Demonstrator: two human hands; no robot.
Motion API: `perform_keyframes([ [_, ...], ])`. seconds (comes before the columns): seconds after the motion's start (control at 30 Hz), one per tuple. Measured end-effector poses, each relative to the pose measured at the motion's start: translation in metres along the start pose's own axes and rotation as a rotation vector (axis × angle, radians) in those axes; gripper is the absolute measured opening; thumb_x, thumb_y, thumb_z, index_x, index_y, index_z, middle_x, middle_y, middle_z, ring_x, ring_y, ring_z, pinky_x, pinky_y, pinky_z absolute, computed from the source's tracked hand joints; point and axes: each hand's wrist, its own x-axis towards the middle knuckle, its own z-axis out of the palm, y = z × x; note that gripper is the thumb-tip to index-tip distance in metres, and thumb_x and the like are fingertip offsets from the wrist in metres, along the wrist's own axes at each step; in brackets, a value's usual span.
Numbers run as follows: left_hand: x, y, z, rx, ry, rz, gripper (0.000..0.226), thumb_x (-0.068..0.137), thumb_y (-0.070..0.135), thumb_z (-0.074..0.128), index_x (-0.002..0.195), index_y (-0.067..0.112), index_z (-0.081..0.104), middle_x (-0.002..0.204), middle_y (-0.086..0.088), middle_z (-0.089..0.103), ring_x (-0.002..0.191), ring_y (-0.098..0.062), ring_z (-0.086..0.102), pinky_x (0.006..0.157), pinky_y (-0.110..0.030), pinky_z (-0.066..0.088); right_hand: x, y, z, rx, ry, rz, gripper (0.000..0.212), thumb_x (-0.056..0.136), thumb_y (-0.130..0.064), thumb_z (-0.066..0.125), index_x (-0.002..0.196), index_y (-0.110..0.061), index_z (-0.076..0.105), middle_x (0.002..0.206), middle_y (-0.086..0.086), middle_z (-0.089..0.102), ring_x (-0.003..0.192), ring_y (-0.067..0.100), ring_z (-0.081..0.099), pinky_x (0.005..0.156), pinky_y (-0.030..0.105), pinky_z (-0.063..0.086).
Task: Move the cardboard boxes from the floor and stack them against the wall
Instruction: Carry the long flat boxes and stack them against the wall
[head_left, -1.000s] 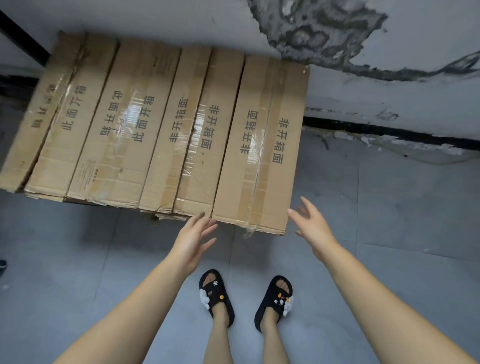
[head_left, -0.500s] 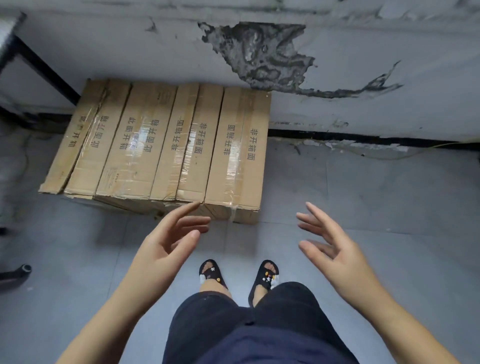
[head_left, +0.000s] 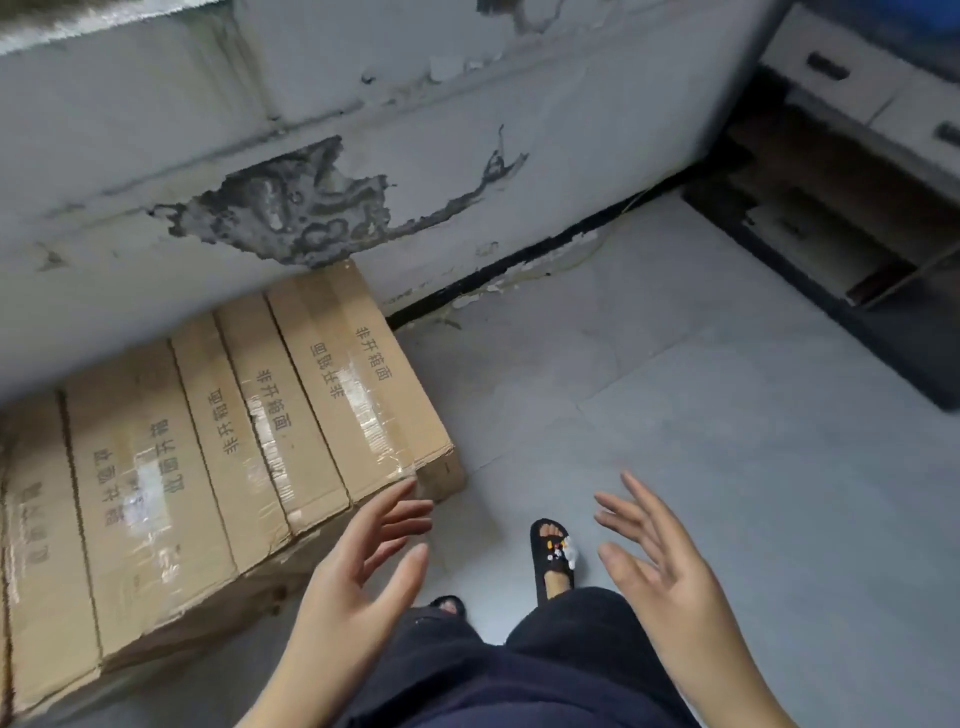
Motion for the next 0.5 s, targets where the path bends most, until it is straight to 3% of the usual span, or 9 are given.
perform_keyframes([
  [0.07, -0.004, -0.005, -0.012, 0.023, -0.092, 0.028, 0.043, 0.073, 0.046, 0.057, 0.116, 0.052, 0.055, 0.109, 0.011, 0.067, 0.104, -0.012, 0.064, 0.089, -0.020, 0.049, -0.033, 0.013, 0.013, 0.020, 0.120, -0.002, 0.053, 0.082, -0.031, 0.067, 0.129, -0.041, 0.047, 0.121, -0.022, 0.061, 0.115, 0.000, 0.057, 0.088, 0.013, 0.047],
  [0.17, -0.010, -0.007, -0.019, 0.041, -0.234, 0.058, 0.043, 0.073, 0.046, 0.057, 0.116, 0.048, 0.056, 0.108, 0.010, 0.067, 0.102, -0.013, 0.065, 0.088, -0.019, 0.050, -0.084, 0.023, 0.027, 0.023, 0.294, 0.005, 0.064, 0.084, -0.001, 0.063, 0.126, -0.048, 0.051, 0.120, -0.020, 0.062, 0.113, 0.001, 0.058, 0.087, 0.011, 0.047],
  [0.23, -0.017, -0.004, -0.014, 0.052, -0.355, 0.085, 0.042, 0.072, 0.045, 0.057, 0.115, 0.047, 0.056, 0.107, 0.009, 0.067, 0.100, -0.013, 0.065, 0.087, -0.020, 0.050, -0.119, 0.027, 0.031, 0.056, 0.431, 0.031, 0.058, 0.082, -0.008, 0.062, 0.128, -0.041, 0.049, 0.119, -0.020, 0.062, 0.112, 0.002, 0.060, 0.084, 0.009, 0.046],
  [0.33, -0.031, 0.001, 0.002, 0.059, -0.517, 0.136, 0.041, 0.072, 0.042, 0.058, 0.112, 0.052, 0.058, 0.105, 0.007, 0.068, 0.098, -0.013, 0.066, 0.087, -0.022, 0.051, -0.171, 0.031, 0.032, 0.126, 0.669, 0.053, 0.055, 0.075, -0.032, 0.062, 0.128, -0.036, 0.047, 0.119, -0.019, 0.063, 0.111, 0.003, 0.060, 0.083, 0.009, 0.047],
  [0.4, -0.042, 0.006, 0.018, 0.071, -0.622, 0.179, 0.041, 0.073, 0.042, 0.058, 0.111, 0.054, 0.058, 0.104, 0.008, 0.069, 0.097, -0.014, 0.067, 0.087, -0.024, 0.052, -0.203, 0.035, 0.029, 0.158, 0.824, 0.057, 0.056, 0.074, -0.045, 0.063, 0.128, -0.037, 0.048, 0.120, -0.016, 0.063, 0.111, 0.005, 0.061, 0.086, 0.015, 0.050],
  [0.5, -0.064, 0.016, 0.050, 0.072, -0.782, 0.218, 0.041, 0.071, 0.041, 0.057, 0.110, 0.054, 0.059, 0.105, 0.008, 0.069, 0.098, -0.013, 0.067, 0.087, -0.021, 0.051, -0.253, 0.042, 0.021, 0.192, 1.011, 0.074, 0.056, 0.074, -0.047, 0.061, 0.127, -0.039, 0.048, 0.120, -0.017, 0.063, 0.110, 0.005, 0.062, 0.091, 0.024, 0.050],
])
